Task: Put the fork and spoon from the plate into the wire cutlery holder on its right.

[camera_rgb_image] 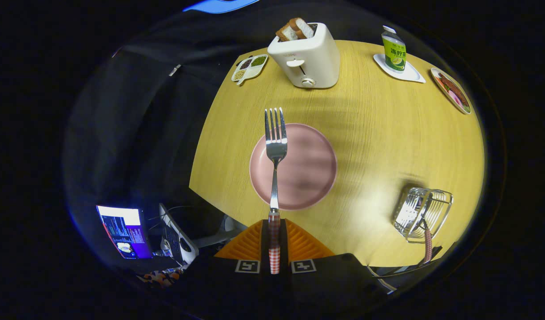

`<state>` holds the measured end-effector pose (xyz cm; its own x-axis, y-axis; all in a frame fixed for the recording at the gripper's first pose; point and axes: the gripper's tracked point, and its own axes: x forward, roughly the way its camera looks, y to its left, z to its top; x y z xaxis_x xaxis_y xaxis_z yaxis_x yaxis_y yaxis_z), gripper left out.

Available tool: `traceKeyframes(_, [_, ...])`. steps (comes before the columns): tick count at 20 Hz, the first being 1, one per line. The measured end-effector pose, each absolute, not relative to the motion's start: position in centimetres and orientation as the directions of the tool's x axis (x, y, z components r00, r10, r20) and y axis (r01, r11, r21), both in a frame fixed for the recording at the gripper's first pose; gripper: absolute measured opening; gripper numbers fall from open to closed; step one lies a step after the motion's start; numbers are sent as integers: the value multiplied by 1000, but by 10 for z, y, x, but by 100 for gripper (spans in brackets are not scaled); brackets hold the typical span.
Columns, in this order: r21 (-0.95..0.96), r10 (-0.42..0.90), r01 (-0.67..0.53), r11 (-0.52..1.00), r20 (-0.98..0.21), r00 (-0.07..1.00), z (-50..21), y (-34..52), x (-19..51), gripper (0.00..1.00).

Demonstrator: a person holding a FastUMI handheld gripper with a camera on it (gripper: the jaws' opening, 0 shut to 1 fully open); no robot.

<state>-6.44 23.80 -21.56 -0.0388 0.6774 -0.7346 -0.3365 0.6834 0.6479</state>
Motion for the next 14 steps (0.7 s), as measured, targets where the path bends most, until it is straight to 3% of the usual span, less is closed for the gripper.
traceKeyframes(7, [560, 582, -339, 756, -812, -45, -206, 114, -78, 11])
traceKeyframes(14, [446, 363, -371, 815, -891, -273, -251, 23, -87, 11])
